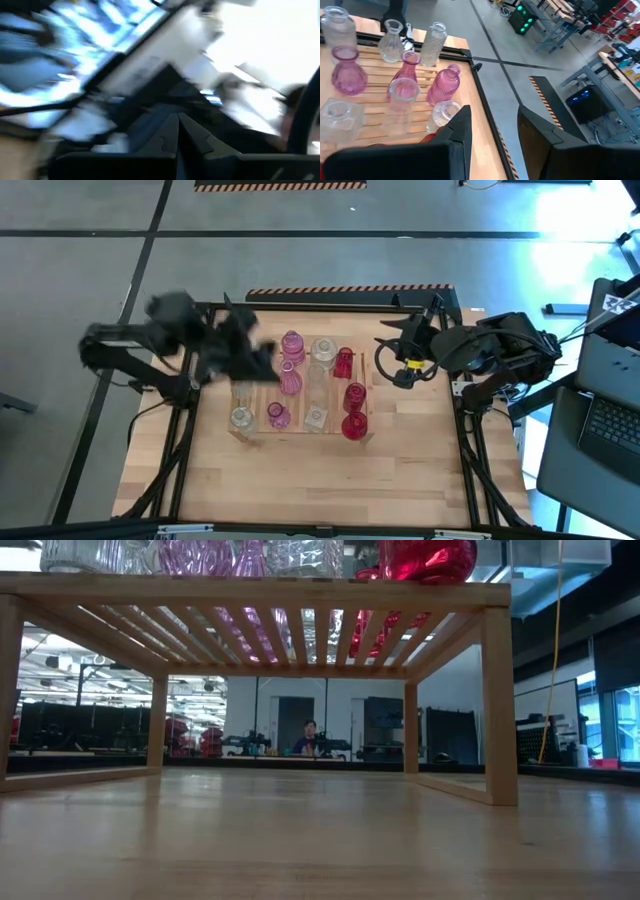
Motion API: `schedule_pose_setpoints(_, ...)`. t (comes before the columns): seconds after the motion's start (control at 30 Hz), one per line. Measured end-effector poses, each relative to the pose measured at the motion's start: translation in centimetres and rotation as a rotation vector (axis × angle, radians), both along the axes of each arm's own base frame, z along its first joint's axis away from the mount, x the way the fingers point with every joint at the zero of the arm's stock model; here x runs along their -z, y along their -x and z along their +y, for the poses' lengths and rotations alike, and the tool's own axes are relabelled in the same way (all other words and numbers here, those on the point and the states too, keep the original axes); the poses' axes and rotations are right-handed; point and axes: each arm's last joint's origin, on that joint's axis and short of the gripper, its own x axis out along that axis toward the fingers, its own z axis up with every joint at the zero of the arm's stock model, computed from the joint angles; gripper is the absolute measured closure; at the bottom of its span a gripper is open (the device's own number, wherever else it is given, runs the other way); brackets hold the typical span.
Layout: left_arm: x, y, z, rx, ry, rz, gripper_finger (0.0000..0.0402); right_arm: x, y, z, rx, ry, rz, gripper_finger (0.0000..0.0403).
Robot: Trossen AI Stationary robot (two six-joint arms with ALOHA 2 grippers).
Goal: Sort vases onto shelf
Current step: Adjust the transparent vase on the shelf
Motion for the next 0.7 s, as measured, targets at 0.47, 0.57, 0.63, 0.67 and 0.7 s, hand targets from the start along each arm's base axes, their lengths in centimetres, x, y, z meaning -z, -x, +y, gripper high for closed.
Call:
schedule_pose_setpoints(0.47,0.2,3.9,-14.1,-0.001,0.311,0.060,0.0402,0.2,0.4,-0.1,-0.088,0.119,0.108,0.0297)
schedule_pose_setpoints(0.57,1.1,6.2,-17.0,-0.077,0.385,0.173,0.0402,0.1,0.3,-0.4,-0.087,0.123,0.106,0.0297)
schedule_pose_setpoints(0.63,2.3,7.4,-18.7,-0.126,0.400,0.268,0.0401,0.0,0.2,-0.4,-0.088,0.120,0.098,0.0297)
schedule_pose_setpoints(0.67,3.0,8.1,-19.4,-0.155,0.402,0.325,0.0401,0.0,0.2,-0.4,-0.084,0.120,0.088,0.0297)
schedule_pose_setpoints(0.7,3.8,8.7,-20.0,-0.180,0.397,0.384,0.0401,-0.1,0.1,-0.4,-0.082,0.120,0.078,0.0297)
